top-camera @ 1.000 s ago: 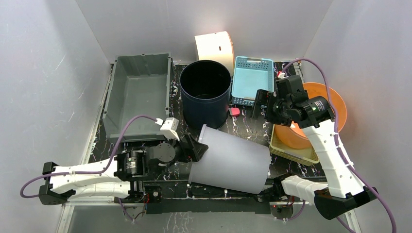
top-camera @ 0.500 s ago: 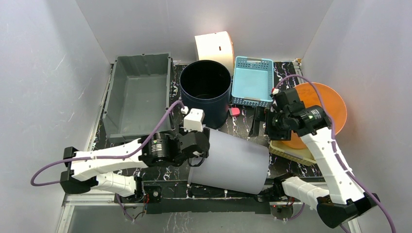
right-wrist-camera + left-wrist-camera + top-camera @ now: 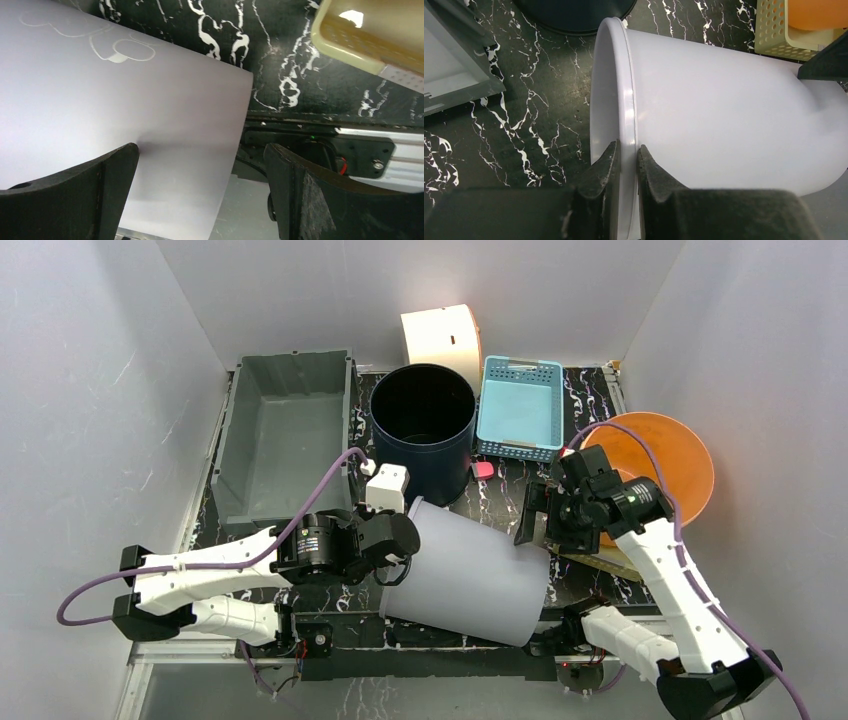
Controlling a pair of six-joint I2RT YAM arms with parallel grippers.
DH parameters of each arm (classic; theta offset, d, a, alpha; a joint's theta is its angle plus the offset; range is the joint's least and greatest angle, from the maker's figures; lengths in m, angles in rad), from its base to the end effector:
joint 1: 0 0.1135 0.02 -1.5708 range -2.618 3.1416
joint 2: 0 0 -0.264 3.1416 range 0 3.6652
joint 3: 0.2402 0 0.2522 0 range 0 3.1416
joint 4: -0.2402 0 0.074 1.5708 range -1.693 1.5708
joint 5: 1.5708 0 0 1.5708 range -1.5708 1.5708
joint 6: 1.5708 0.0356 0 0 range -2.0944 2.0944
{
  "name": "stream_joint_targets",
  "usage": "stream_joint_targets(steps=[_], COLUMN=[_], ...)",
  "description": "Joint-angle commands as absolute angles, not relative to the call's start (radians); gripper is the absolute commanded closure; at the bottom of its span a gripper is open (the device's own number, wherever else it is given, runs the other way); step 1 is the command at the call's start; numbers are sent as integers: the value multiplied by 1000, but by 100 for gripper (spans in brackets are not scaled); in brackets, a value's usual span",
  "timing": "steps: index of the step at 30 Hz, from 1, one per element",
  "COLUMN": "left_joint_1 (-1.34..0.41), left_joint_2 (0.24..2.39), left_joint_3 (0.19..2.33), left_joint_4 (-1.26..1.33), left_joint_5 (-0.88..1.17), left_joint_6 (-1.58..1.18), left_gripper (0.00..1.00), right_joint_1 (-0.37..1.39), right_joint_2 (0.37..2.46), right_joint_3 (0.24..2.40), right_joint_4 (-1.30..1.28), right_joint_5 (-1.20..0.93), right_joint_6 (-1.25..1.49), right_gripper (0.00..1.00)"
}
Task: Turn the large container upside down
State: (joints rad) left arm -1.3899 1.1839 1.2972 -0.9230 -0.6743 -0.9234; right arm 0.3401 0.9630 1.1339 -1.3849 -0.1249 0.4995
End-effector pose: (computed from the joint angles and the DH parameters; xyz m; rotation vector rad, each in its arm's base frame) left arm 0.0627 -0.2195 0.3716 0.2078 2.2056 -0.4940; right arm 0.1292 0.0504 0.3286 0.1944 2.8365 0.3713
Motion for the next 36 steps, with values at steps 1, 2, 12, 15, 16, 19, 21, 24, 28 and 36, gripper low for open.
stream_joint_targets(steps=[1, 2, 12, 15, 16, 19, 21, 24, 28, 36], left_joint_1=[-1389, -1389, -1388, -1388, -1388, -1389, -1389, -1388, -1388, -1387], left_joint_2=[1206, 1200, 1146, 1122, 1118, 1116, 1113, 1078, 1038, 980], left_joint_3=[1273, 1264, 1165, 1127, 1119, 1098, 1080, 1036, 986, 848], left_joint_4=[-1057, -1062, -1085, -1055, -1055, -1062, -1062, -980, -874, -667], left_joint_5=[-681, -682, -700, -692, -691, -684, -687, -663, -640, -675], left_joint_6=[-910, -924, -1083, -1087, -1094, -1110, -1133, -1122, -1110, -1144], left_gripper=[100, 100, 100, 100, 100, 100, 100, 100, 100, 100], right_joint_1=[341, 340, 340, 340, 341, 340, 340, 341, 339, 341], right_joint_2=[889, 880, 837, 828, 825, 820, 837, 928, 995, 981], right_joint_3=[1082, 1074, 1072, 1070, 1083, 1173, 1247, 1405, 1487, 1399], right_joint_4=[-1329, -1323, -1353, -1306, -1280, -1181, -1125, -1119, -1067, -881], right_joint_5=[-238, -265, -416, -483, -511, -558, -585, -647, -755, -899], right_joint_6=[578, 596, 741, 756, 760, 764, 744, 638, 597, 679], right_gripper=[2, 2, 2, 2, 4, 6, 6, 2, 2, 2])
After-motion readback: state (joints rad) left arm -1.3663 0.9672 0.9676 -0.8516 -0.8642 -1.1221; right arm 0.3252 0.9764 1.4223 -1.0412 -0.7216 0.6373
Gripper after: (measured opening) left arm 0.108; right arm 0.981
